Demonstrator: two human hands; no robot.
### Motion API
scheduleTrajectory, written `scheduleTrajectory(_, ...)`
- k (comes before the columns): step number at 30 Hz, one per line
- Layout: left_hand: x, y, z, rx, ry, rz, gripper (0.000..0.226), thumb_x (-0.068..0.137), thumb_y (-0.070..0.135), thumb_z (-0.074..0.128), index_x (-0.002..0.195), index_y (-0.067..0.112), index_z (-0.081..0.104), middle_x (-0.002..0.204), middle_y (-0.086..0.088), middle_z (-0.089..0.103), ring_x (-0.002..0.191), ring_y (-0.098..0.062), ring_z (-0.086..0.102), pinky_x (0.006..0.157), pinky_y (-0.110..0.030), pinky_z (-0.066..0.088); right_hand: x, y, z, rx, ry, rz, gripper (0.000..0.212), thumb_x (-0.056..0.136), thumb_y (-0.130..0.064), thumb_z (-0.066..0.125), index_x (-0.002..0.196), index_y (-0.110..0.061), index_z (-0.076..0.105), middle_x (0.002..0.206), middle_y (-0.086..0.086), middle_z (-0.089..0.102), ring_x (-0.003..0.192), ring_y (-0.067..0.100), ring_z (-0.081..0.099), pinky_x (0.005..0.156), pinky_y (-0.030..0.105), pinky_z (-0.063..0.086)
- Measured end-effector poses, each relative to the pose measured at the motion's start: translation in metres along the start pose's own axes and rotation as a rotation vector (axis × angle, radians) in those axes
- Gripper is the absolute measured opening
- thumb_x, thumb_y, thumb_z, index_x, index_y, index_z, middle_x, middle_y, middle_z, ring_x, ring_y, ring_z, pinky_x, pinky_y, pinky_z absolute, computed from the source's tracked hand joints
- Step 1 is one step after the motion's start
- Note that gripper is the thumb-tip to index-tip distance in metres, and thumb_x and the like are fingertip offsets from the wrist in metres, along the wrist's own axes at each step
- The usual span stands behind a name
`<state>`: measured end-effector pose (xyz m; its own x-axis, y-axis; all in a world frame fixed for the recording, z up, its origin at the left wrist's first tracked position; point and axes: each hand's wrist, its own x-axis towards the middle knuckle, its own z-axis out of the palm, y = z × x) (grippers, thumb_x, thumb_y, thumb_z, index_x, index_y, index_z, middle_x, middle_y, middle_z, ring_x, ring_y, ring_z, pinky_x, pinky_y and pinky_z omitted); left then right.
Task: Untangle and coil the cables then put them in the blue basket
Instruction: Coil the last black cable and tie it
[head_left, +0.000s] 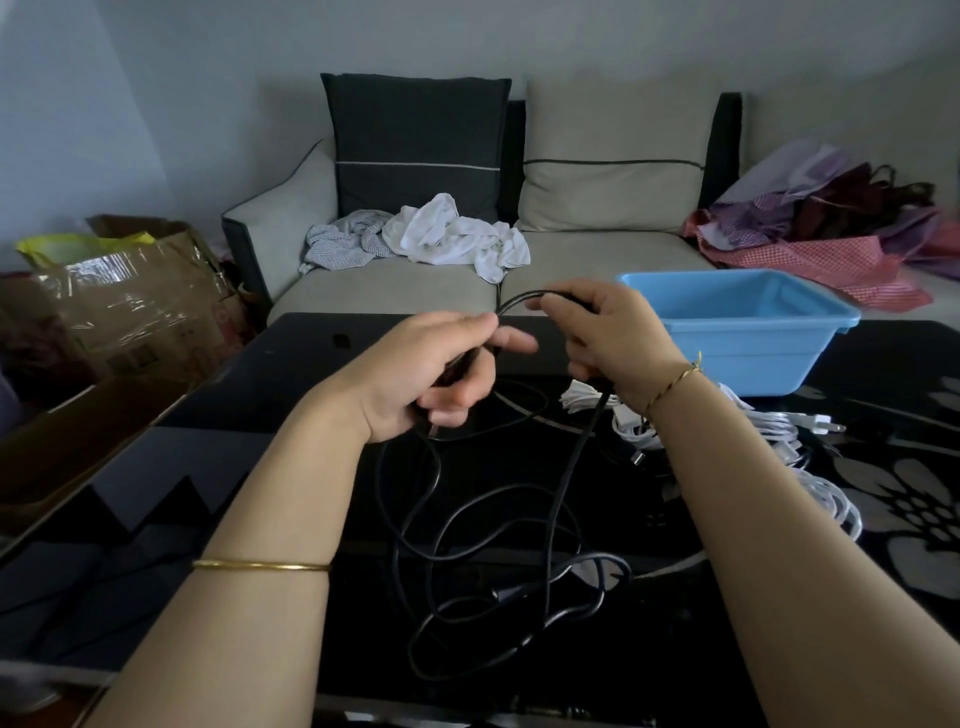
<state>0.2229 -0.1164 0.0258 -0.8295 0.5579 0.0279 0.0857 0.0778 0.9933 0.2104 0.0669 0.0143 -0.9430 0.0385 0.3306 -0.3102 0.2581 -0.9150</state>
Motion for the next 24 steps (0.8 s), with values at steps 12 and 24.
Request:
scheduleTrajectory(12,0.017,0.001,-0.005,-0.832,0.205,0.214,0.032,0.101,0.018,0.031,0.117,-0.002,0.050,0.062,0.000,0.059,0.037,-0.006,0.035,0.066,-0.029,0.057,-0.029,0.015,0.060,-0.033,-0.528,0.378,0.026,0.101,-0.021,0.037,0.116,-0.003,0.048,0.061,0.003,0.035,0.041,0.009,0.028,0.033,0.015,0.032)
scheduleTrajectory(24,0.024,-0.026,-0.003,0.195,0.550,0.242,0.014,0.102,0.010,0.035,0.112,0.012,0.045,0.066,-0.006,0.057,0.045,-0.007,0.048,0.059,-0.027,0.055,-0.026,-0.030,0.021,-0.252,-0.620,0.234,0.015,0.087,-0.006,0.058,0.073,-0.005,0.055,0.049,0.001,0.043,0.036,0.013,0.046,0.048,0.028,0.053)
